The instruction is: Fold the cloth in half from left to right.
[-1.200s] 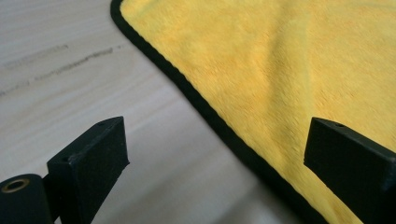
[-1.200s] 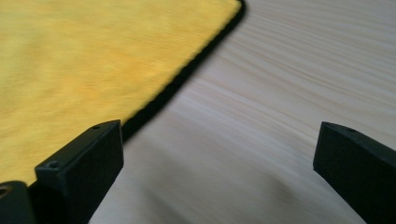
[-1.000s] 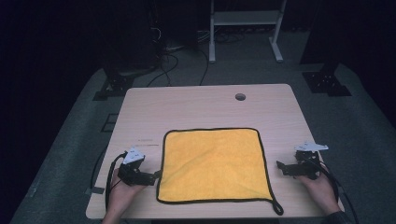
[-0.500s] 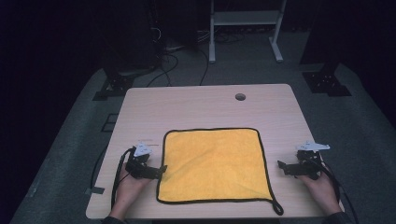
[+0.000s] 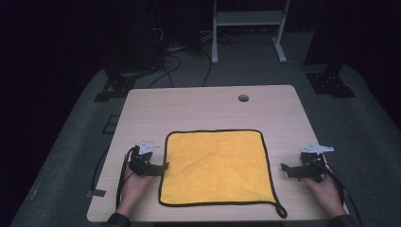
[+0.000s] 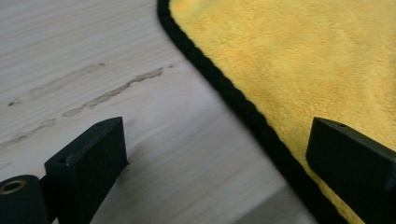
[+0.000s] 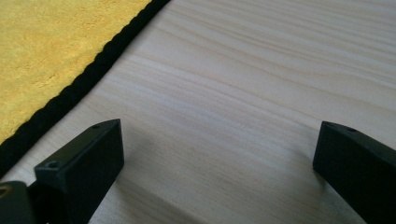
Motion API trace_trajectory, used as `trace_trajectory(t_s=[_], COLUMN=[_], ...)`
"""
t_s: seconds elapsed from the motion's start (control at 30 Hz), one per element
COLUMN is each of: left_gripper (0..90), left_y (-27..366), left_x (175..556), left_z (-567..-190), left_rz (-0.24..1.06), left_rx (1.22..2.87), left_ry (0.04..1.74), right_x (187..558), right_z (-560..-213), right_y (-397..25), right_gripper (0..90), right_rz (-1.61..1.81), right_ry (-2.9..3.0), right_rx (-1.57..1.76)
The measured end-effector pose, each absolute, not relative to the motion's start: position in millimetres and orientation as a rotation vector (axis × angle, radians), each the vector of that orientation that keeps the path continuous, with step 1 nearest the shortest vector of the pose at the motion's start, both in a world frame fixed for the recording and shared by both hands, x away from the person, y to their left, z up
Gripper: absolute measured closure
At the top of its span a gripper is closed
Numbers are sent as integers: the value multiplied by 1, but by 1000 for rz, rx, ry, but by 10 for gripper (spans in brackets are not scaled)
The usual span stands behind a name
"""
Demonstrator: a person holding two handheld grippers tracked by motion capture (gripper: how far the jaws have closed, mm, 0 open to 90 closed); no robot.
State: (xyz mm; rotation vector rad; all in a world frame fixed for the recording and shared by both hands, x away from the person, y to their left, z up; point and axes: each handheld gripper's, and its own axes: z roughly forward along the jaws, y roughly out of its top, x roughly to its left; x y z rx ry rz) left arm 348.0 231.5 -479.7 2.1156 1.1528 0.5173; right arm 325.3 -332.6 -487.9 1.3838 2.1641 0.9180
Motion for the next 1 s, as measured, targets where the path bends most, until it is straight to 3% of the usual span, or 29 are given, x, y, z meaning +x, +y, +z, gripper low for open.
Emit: trace_trajectory(t_s=[0.2,0.37,0.5,0.6,0.73,1.0], left_gripper=[88,202,243,334,520,764], left_y=[230,227,225,224,220,217], left_x=[349,354,354,352,346,343], left_z=[-475,-476,-476,-476,-476,-476], left_rz=[553,514,501,496,493,436], left_rx=[2104,2102,2094,2088,2076,2058], left_ry=[1148,1140,1148,1136,1104,1107], right_x=[325,325,325,325,325,325], right_z=[-488,-488,-488,-488,-488,-488], right_y=[-332,-332,-332,-332,-332,-332], right_gripper=[11,11,11,11,11,11], right_rz=[920,921,922,922,924,924], right_ry=[2170,2172,2174,2174,2178,2178], right_rx=[1382,1383,1380,1380,1377,1376])
